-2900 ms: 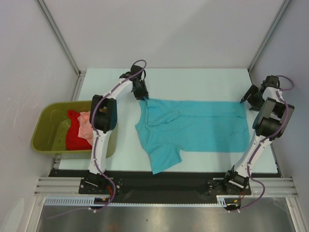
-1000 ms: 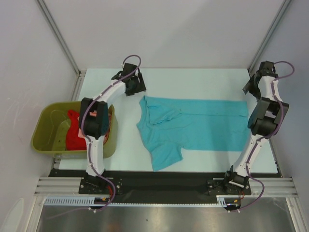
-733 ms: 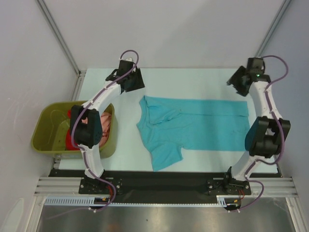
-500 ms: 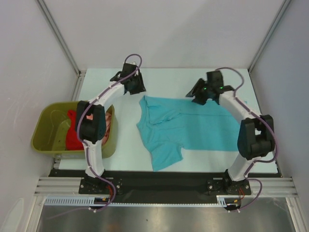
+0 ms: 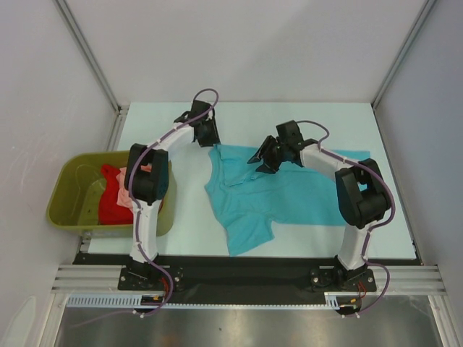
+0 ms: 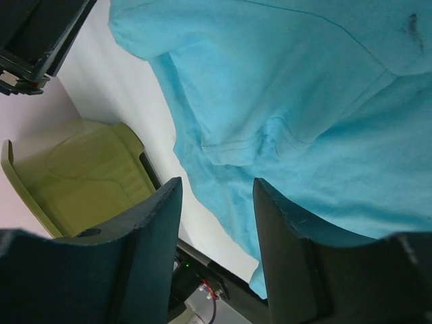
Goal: Fold and stack the t-shirts
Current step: Fold the tshirt
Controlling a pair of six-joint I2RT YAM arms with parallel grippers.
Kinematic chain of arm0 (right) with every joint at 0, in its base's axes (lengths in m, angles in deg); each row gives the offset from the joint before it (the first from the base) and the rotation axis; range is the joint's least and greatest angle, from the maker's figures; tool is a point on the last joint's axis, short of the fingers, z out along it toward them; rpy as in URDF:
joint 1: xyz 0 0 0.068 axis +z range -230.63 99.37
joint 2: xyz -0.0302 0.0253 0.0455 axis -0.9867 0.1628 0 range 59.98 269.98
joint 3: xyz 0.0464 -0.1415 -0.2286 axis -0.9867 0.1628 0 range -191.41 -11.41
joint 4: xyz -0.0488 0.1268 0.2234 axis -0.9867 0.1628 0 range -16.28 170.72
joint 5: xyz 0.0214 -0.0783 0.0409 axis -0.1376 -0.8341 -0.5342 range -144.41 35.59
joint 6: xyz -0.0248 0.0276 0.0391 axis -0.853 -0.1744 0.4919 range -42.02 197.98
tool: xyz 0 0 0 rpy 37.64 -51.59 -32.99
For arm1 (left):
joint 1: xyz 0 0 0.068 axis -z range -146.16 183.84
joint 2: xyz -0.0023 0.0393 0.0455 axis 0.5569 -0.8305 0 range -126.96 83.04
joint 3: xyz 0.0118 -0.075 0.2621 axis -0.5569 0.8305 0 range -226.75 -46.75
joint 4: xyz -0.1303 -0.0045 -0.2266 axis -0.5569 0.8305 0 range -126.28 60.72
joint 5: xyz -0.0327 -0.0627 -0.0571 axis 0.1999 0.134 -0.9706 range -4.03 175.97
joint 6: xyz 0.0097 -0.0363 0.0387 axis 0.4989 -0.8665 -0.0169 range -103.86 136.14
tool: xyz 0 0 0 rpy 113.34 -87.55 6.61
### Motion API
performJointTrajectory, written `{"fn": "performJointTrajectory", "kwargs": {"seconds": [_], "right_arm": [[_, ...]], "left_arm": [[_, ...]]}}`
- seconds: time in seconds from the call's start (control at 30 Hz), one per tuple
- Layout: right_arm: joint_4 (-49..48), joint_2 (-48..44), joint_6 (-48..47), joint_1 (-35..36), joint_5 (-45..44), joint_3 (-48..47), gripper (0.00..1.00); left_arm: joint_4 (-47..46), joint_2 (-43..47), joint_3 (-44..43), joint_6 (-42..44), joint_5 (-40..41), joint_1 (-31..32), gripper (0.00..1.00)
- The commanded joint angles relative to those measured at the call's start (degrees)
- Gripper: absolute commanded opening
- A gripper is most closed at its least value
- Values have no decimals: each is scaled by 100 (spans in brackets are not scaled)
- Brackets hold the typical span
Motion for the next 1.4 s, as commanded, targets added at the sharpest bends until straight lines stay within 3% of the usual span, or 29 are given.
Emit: {"fn": "performJointTrajectory", "kwargs": {"seconds": [0.0, 0.27, 0.6, 1.13, 1.37], "right_arm": [[31, 52, 204, 97, -55, 71, 51], [207, 376, 125, 106, -126, 63, 53], [260, 754, -77, -8, -240, -200, 53], [85, 1211, 46, -26, -161, -1009, 44], [93, 1738, 98, -122, -117, -2037, 56]], "left_arm": [[-126, -46, -204, 109, -40, 6, 39], [-196, -152, -143, 171, -84, 6, 29], [-187, -125, -125, 259, -110, -2, 27], [-222, -161, -90, 189, -268, -55, 25], [-266, -152, -11, 145, -356, -99, 25]]}}
